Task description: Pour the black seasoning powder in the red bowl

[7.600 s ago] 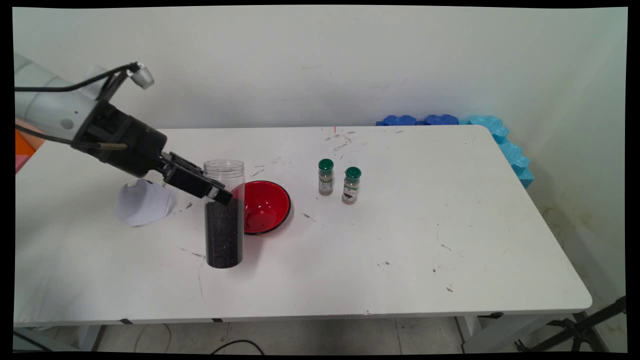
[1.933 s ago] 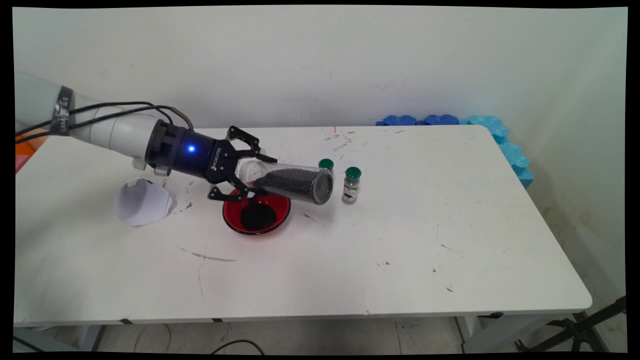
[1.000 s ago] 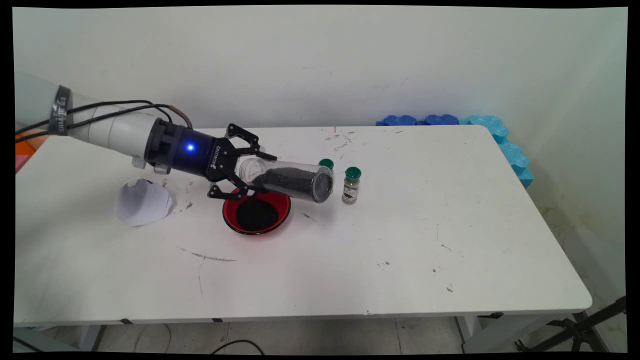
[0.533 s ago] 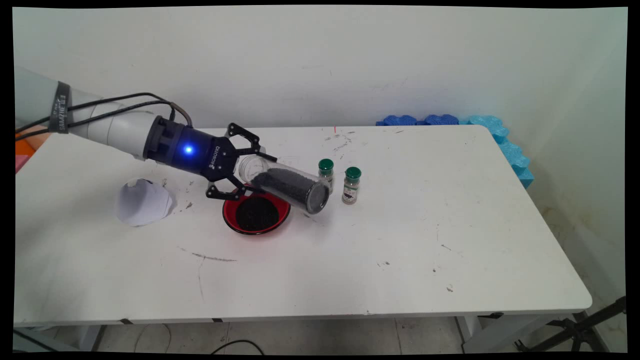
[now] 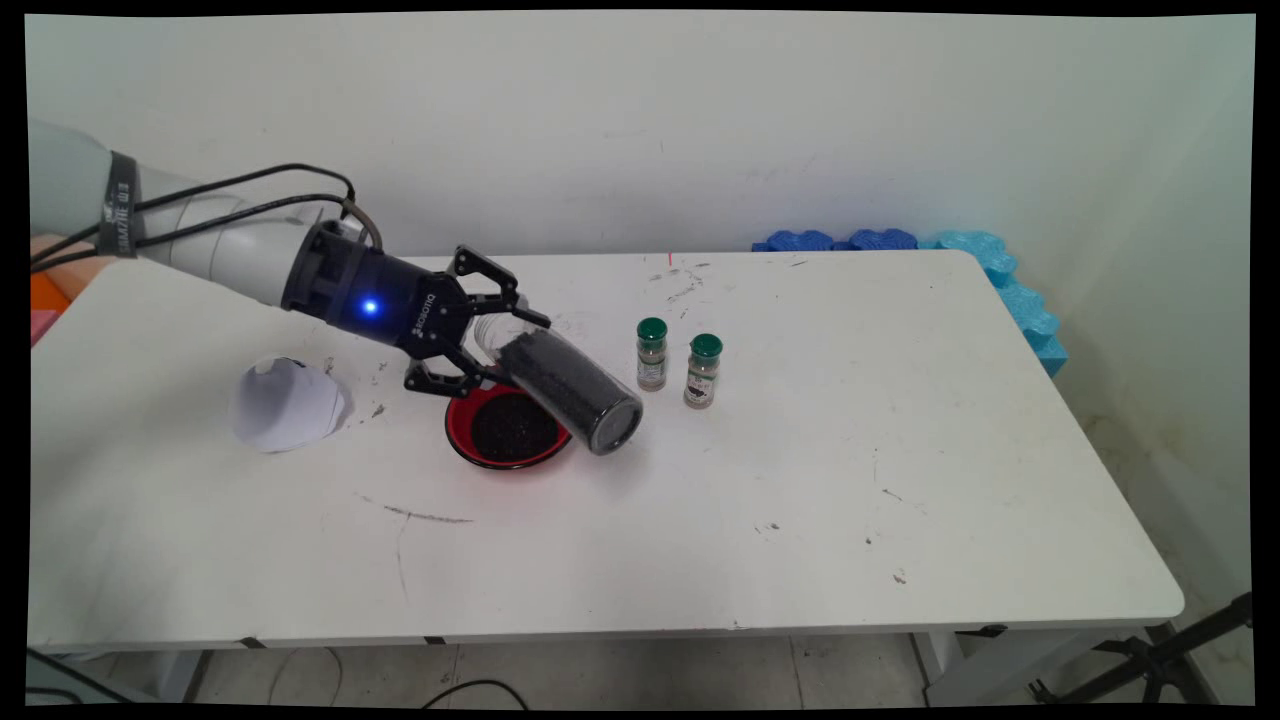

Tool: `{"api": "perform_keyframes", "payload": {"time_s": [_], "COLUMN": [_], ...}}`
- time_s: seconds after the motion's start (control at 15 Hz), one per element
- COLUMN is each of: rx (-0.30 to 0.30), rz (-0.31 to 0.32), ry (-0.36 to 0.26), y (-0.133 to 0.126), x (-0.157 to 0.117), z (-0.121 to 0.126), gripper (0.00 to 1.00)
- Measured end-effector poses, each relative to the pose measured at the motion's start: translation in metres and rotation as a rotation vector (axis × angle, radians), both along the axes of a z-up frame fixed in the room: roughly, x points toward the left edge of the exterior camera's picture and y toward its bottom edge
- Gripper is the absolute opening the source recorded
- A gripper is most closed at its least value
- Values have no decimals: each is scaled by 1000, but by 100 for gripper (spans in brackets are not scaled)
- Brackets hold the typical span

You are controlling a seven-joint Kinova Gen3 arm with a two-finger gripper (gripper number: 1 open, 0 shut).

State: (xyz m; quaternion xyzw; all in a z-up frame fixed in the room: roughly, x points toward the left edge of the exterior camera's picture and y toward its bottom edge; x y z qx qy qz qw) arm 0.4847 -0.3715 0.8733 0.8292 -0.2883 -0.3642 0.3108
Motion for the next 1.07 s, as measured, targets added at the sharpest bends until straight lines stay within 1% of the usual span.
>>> {"api": "perform_keyframes", "payload": {"time_s": [0.13,0.2,0.27,0.53,0.6,0.87,1.07], "rx": [-70,-91,-125,-273,-296,-458,-601], "rz": [-41,-54,-72,-160,-175,-305,-405], "ry": [-35,-46,-61,-127,-137,-212,-270], "y": [-2,-2,-3,-6,-7,-7,-6], "x": [-1,-2,-2,-6,-7,-12,-17], "z": [5,6,9,22,24,37,46], "gripper": [0,0,0,0,0,0,0]}}
